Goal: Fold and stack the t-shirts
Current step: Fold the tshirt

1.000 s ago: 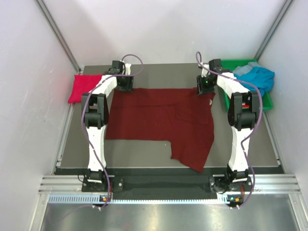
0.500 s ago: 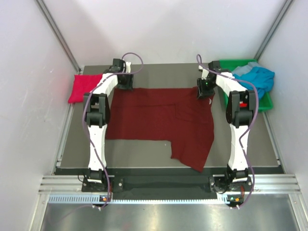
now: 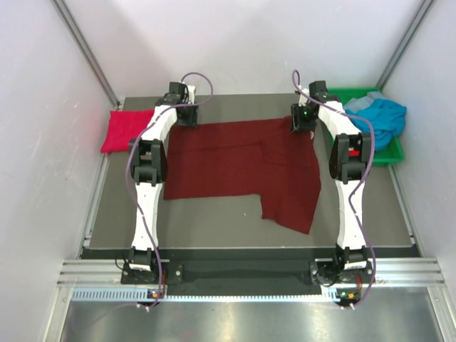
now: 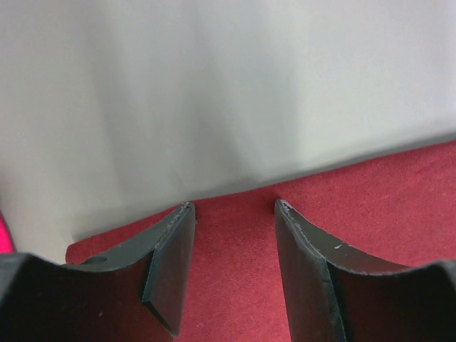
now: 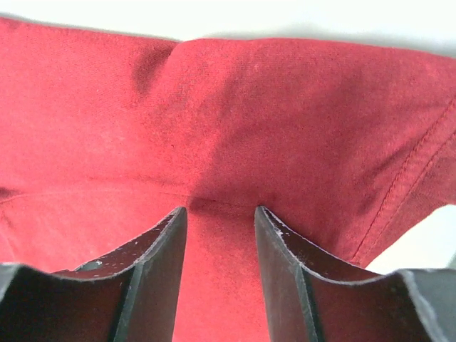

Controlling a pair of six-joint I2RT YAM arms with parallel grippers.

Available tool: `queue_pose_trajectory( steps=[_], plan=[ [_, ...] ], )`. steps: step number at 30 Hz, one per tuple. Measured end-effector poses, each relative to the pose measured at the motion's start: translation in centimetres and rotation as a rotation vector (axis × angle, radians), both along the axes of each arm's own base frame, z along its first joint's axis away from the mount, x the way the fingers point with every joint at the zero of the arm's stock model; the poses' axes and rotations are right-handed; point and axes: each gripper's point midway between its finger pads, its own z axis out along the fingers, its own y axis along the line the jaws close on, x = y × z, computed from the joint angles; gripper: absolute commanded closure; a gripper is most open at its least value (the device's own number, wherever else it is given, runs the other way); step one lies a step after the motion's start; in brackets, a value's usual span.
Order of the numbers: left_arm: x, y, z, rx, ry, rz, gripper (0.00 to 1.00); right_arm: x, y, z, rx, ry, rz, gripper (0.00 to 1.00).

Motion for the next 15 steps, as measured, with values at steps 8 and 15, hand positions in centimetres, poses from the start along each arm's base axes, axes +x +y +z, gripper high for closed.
queue_pose_trajectory(
  steps=[8,15],
  plan=[
    [2.1,-0.1,0.2,0.004,-0.063,-0.001,0.44,2.0,-0.1,0.1,-0.01,-0.066,-0.005,0.54],
    [3.6,-0.1,0.3,0.014,-0.116,-0.002,0.43,2.3,-0.1,0.2,-0.011,-0.077,-0.003,0.51]
  ],
)
